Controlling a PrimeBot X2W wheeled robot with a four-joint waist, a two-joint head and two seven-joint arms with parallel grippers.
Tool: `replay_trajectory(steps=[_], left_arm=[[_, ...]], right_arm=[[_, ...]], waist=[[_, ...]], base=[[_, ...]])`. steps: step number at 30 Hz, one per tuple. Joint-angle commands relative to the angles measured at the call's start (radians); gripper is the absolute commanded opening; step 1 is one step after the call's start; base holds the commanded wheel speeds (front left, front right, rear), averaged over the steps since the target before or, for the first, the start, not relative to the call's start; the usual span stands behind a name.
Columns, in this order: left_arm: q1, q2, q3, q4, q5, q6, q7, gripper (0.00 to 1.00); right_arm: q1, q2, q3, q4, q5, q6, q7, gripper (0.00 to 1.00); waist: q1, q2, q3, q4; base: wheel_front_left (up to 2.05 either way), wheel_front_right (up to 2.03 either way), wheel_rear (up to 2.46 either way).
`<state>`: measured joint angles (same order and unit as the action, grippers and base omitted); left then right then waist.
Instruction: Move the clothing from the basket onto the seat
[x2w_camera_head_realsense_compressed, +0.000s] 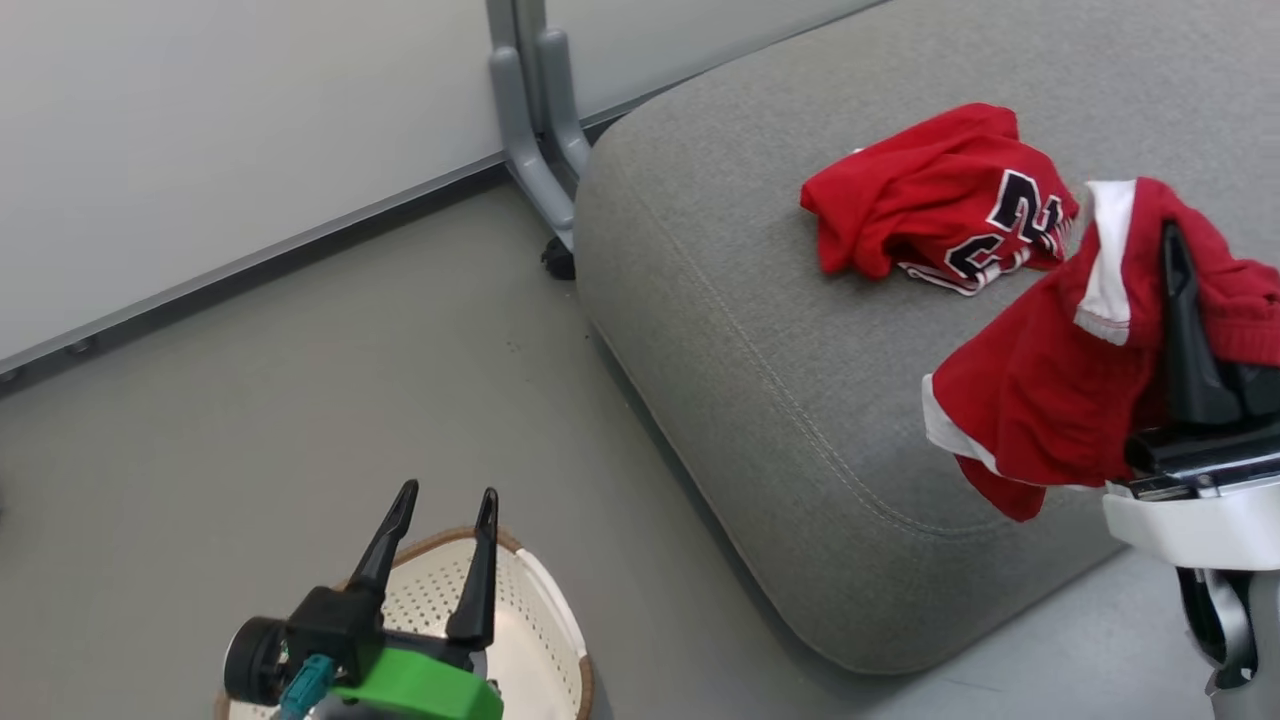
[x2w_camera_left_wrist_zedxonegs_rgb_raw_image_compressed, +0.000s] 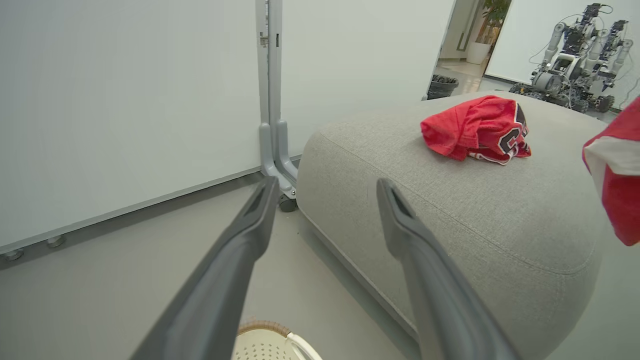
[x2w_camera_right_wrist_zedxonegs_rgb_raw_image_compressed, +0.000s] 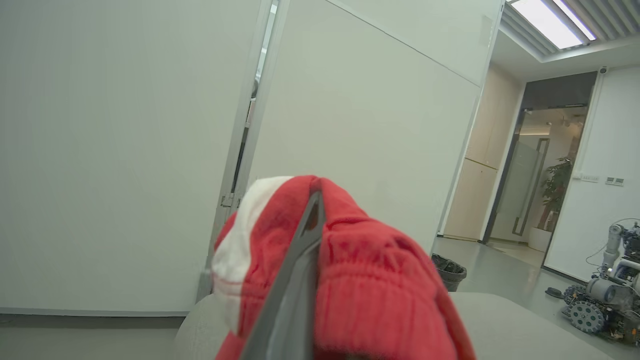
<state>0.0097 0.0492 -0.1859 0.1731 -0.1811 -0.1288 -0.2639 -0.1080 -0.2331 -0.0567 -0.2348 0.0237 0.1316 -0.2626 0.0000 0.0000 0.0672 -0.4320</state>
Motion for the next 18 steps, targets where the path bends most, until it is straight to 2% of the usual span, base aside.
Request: replay_trajectory(steps=[1, 8, 18], left_arm=[[-0.035, 0.003, -0.017, 0.005, 0.003, -0.002, -0.001, 1.0], [-0.088, 0.011, -0.09, 0.027, 0.017, -0.002, -0.001, 1.0], [-0.118, 0.025, -0.113, 0.036, 0.006, -0.002, -0.001, 1.0]], right_arm=[[0.009, 0.008, -0.016, -0.011, -0.005, -0.002, -0.003, 0.0], [0.044, 0.036, -0.078, -0.037, -0.01, -0.002, -0.003, 0.0], [0.049, 0.051, -0.104, -0.052, -0.014, -0.002, -0.003, 0.0]], waist=[[0.0, 0.0, 0.032, -0.069], [0.0, 0.0, 0.05, -0.085], [0.0, 0.0, 0.065, -0.093]], base=[[0.0, 0.0, 0.0], [0.0, 0.0, 0.0], [0.0, 0.0, 0.0]])
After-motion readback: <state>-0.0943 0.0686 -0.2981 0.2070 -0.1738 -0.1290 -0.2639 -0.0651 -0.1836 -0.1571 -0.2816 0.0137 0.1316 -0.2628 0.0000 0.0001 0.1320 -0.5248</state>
